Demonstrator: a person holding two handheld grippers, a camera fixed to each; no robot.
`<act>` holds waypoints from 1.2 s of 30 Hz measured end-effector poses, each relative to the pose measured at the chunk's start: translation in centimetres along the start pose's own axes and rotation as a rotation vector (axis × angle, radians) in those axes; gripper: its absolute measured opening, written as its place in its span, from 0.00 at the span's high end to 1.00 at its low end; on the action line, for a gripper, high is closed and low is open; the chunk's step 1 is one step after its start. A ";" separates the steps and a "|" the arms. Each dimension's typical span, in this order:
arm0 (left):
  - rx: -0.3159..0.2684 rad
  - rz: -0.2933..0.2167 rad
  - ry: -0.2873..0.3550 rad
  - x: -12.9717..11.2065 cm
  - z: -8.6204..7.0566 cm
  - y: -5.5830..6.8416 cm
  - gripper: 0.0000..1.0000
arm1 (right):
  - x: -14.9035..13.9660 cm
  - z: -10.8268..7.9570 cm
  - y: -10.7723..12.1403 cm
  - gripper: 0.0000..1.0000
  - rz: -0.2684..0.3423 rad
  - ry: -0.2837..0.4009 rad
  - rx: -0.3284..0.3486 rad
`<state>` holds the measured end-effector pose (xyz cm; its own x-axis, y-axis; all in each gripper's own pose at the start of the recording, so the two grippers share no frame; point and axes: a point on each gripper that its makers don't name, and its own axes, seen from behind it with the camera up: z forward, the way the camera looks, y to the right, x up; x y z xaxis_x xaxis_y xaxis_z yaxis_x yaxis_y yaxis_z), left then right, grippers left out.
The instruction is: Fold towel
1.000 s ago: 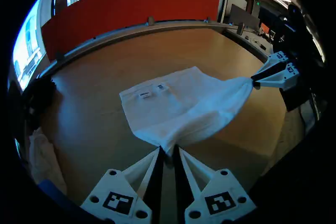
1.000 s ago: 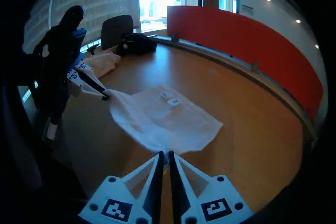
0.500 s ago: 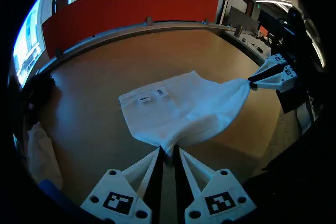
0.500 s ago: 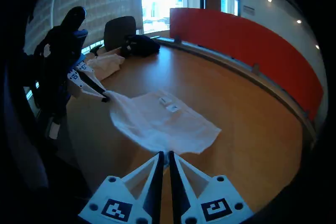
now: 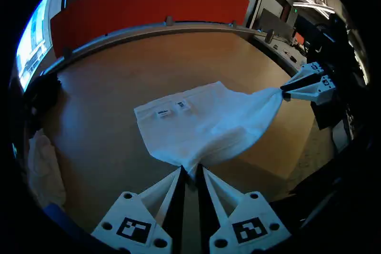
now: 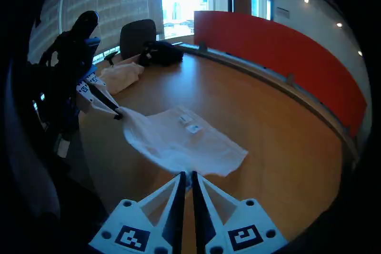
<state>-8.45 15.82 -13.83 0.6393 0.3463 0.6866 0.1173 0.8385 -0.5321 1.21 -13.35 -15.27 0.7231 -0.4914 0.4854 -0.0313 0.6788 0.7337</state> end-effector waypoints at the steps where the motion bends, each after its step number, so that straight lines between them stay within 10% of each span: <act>1: -0.002 -0.004 -0.001 0.0 -0.1 0.1 0.84 | 0.0 -0.1 0.0 0.90 -0.001 -0.001 0.000; 19: -0.006 -0.022 -0.008 -0.2 -0.3 0.7 0.84 | -0.1 -0.1 -0.2 0.90 0.002 -0.005 -0.001; 36: 0.034 -0.036 -0.017 2.6 3.2 -2.0 0.84 | 0.5 3.4 3.8 0.90 0.024 -0.016 -0.051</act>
<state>-9.48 16.37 -9.36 0.6220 0.3228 0.7134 0.1136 0.8643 -0.4900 -0.95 -12.90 -10.65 0.7114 -0.4829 0.5106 -0.0132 0.7172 0.6967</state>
